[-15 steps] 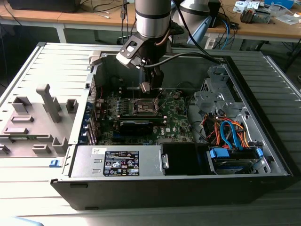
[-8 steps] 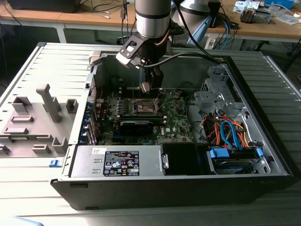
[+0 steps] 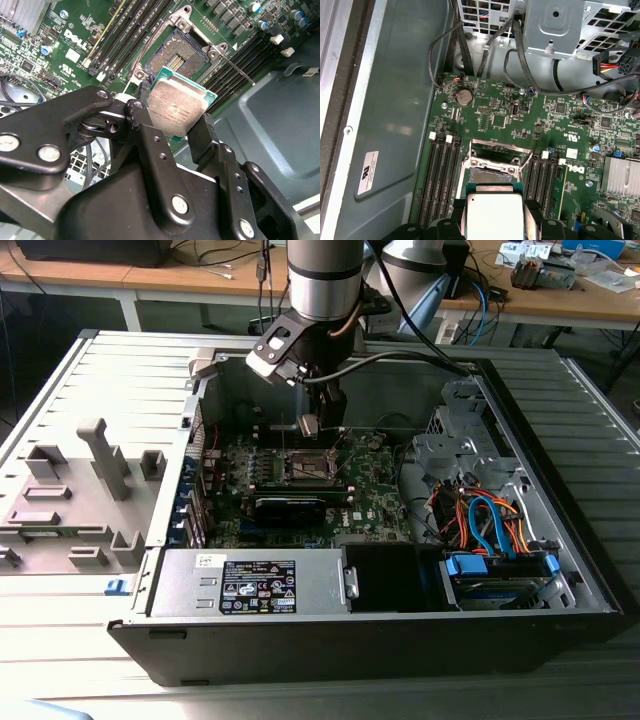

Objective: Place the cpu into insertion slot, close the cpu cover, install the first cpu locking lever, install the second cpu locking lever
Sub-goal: 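Place the cpu into insertion slot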

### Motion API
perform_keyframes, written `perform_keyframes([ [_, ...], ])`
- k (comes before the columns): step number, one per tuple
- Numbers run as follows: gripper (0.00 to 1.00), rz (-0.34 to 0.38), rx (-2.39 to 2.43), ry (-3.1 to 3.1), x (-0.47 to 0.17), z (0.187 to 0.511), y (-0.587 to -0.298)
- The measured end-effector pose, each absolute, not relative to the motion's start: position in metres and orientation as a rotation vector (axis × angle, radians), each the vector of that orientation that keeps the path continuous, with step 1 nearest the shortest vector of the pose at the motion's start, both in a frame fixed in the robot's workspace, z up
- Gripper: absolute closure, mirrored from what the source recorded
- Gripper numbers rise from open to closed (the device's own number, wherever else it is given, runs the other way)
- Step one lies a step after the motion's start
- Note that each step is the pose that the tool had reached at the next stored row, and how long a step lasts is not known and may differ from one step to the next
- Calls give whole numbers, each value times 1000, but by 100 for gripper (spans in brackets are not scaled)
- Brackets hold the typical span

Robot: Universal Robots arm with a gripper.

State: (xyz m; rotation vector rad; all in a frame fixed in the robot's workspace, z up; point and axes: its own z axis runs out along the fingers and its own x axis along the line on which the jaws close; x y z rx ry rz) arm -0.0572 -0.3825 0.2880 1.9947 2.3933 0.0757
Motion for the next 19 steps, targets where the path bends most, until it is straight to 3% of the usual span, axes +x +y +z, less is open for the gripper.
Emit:
perform_keyframes([
  [19, 45, 75, 2031, 2362, -57, 288, -383],
])
